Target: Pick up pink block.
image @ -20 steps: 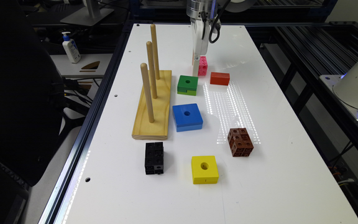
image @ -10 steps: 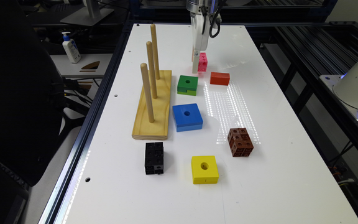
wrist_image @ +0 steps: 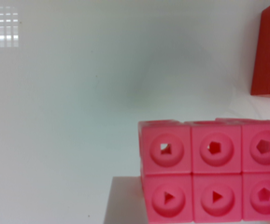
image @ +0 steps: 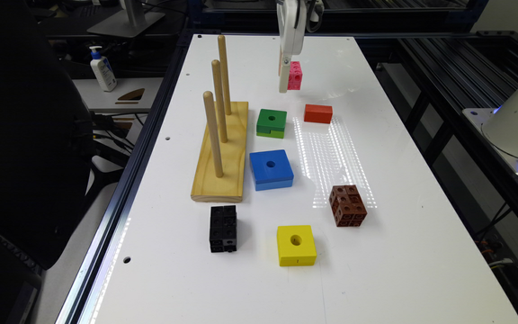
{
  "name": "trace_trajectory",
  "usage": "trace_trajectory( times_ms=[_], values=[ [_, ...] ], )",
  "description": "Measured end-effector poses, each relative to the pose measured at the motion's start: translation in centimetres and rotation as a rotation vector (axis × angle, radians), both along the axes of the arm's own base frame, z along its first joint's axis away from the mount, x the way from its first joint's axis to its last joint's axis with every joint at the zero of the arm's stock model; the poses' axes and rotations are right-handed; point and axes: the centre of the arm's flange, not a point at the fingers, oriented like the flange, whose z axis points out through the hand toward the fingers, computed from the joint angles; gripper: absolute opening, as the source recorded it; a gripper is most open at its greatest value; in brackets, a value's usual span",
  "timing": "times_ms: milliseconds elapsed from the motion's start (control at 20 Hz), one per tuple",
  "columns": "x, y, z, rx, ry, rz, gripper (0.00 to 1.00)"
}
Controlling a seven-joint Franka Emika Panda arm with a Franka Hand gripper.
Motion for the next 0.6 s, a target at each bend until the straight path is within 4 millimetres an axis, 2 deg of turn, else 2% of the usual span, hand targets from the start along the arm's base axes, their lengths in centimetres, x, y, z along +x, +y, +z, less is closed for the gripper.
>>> trace_trajectory(
  times_ms=[200,400,600],
  values=[
    [0.1,0.0,1.3,-0.004,-0.008,0.000,0.00],
    [-0.1,0.0,4.6,-0.006,-0.004,0.002,0.00],
    [-0.3,0.1,5.5,-0.006,0.001,0.003,0.00]
  ],
)
